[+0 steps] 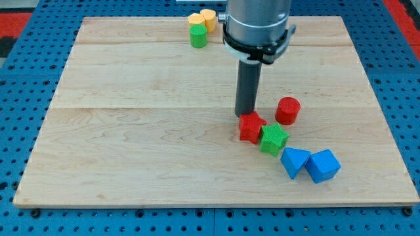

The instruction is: Point your arm at the red circle

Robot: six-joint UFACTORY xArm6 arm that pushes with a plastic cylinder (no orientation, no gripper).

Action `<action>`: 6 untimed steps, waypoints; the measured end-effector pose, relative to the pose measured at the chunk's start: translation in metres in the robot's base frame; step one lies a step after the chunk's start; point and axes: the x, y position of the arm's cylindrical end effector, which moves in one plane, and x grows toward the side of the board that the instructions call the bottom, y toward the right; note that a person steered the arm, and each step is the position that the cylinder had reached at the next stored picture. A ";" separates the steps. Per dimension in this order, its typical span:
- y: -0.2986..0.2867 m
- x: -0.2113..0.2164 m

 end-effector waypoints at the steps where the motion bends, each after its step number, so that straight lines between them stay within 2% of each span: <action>1: 0.028 0.020; 3: -0.004 0.024; 4: -0.016 0.004; 6: 0.047 -0.039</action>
